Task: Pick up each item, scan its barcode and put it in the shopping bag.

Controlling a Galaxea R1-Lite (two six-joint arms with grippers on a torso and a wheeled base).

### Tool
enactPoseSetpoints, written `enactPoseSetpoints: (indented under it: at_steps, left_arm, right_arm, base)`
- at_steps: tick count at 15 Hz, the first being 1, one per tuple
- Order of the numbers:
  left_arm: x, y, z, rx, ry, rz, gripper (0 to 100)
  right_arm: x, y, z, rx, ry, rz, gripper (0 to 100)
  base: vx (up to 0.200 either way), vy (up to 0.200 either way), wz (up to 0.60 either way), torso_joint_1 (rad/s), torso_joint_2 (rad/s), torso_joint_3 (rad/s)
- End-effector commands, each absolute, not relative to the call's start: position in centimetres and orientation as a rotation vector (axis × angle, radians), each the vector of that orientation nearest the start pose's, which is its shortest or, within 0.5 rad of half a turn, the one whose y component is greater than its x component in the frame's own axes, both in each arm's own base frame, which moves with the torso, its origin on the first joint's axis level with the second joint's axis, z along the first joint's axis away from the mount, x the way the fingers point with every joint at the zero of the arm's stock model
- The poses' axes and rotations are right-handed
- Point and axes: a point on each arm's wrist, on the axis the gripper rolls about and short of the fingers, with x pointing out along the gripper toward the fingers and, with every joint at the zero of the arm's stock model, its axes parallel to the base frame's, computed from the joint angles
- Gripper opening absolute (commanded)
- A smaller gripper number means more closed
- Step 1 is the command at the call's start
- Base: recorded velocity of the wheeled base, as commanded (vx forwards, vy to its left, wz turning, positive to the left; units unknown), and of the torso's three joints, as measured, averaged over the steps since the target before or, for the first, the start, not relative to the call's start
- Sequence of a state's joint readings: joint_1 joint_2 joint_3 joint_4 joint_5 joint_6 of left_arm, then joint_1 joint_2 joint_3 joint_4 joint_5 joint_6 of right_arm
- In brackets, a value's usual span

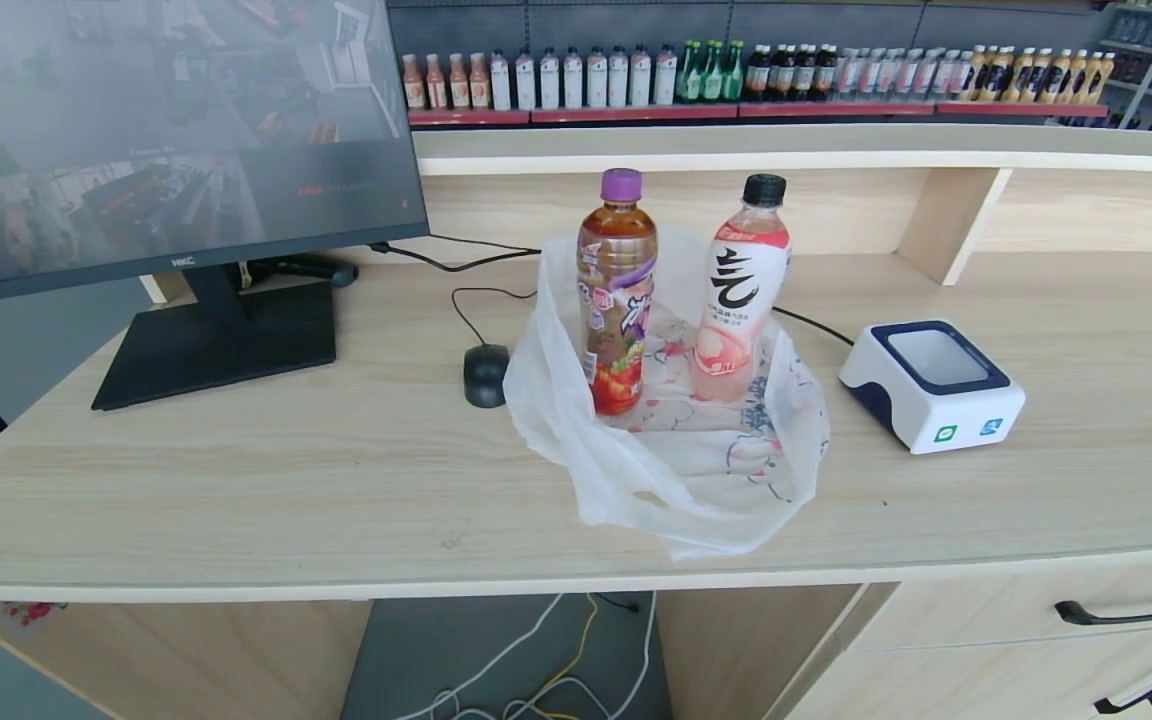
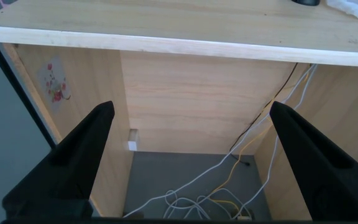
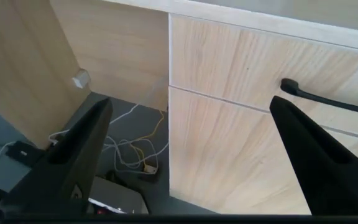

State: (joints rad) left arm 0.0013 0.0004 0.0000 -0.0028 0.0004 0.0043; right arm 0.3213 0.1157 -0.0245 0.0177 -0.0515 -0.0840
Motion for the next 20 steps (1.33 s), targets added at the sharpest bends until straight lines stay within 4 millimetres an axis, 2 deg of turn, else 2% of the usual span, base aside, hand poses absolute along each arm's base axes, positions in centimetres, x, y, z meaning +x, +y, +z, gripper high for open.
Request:
enactPoseSetpoints:
  at_steps: [1,2,4,11,14,20]
  left_arm:
    - [-2.3,0.0,7.6,0.005,-0.003,0.003,100]
    - [-2.3,0.0,7.6,0.005,-0.003,0.002,100]
    - [-2.3,0.0,7.6,0.005,-0.003,0.0,100]
    - [-2.3,0.0,7.6,0.005,-0.003,0.002,100]
    - [-2.3,0.0,7.6,0.003,-0.003,0.003,100]
    - [-2.3,0.0,7.6,0.003,-0.003,0.003,100]
  right_arm:
    - [-1.1,-0.1,7.9,-0.087,0.147,0.043,100]
    - [-1.5,-0.1,7.8,-0.079,0.101,-0.033,100]
    - [-2.3,-0.1,7.6,-0.057,-0.002,-0.034,100]
    - [-2.3,-0.1,7.6,0.015,-0.002,-0.032,100]
    - [-2.3,-0.1,7.6,0.011,-0.003,-0.032,100]
    - [-2.3,-0.1,7.6,0.011,-0.002,-0.032,100]
  base:
    - [0.0,0.0,0.0,0.0,0.0,0.0]
    - [0.0,0.0,0.0,0.0,0.0,0.0]
    - [0.0,0.0,0.0,0.0,0.0,0.0]
    - [0.0,0.0,0.0,0.0,0.0,0.0]
    - [-0.2,0.0,0.0,0.01,0.01,0.001]
    - [0.0,0.0,0.0,0.0,0.0,0.0]
